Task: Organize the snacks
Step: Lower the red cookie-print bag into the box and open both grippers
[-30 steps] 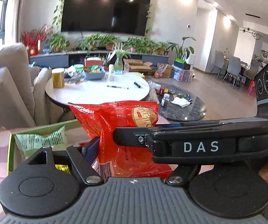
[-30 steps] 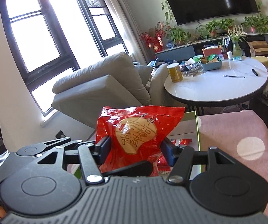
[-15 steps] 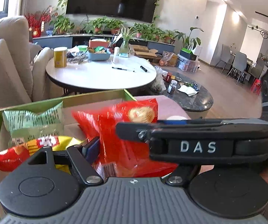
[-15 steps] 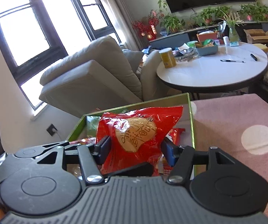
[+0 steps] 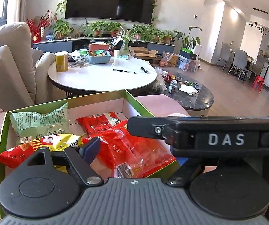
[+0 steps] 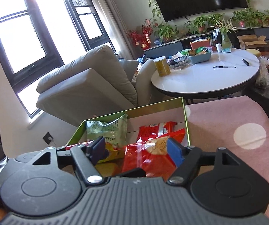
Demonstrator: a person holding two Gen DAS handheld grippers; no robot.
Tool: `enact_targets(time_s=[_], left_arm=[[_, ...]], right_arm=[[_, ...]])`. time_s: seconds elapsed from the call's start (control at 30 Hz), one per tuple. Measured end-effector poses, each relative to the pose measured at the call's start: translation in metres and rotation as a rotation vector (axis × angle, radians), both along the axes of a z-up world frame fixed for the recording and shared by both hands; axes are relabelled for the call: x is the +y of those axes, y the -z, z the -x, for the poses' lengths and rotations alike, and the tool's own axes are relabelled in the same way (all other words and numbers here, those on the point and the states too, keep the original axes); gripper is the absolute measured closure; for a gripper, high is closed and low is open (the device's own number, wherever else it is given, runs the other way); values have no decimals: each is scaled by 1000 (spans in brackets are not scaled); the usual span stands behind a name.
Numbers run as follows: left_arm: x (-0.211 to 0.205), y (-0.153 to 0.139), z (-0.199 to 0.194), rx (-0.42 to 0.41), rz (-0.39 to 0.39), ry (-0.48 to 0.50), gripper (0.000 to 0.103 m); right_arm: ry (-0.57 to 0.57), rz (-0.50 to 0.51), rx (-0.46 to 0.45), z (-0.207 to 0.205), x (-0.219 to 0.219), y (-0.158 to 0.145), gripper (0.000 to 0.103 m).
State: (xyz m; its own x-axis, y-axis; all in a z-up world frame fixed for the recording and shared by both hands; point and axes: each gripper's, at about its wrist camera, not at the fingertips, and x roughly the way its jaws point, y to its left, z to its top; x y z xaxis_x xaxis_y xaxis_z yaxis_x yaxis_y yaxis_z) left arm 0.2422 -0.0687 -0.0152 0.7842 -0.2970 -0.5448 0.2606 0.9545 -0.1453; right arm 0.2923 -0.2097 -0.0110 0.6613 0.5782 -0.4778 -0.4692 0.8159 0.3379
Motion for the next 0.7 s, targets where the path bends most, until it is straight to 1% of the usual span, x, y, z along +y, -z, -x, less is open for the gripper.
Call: enact_targets(time_s=[0.13, 0.27, 0.37, 0.43, 0.57, 0.7], left_arm=[[4, -1, 8, -9, 0, -6, 23], [11, -1, 21, -20, 13, -12, 23], [12, -1, 32, -30, 12, -3, 22], [13, -2, 36, -28, 19, -2, 22], [19, -3, 46, -23, 27, 0, 21], [26, -5, 60, -39, 23, -22, 20]], right_arm=[[-12, -9, 4, 6, -1, 0, 45], [-5, 11, -7, 12, 1, 2, 45], [-6, -3, 7, 17, -1, 3, 45], [-11, -14, 13, 21, -2, 3, 45], [-19, -1, 6, 32, -2, 3, 45], [-16, -18, 21, 39, -6, 2, 45]])
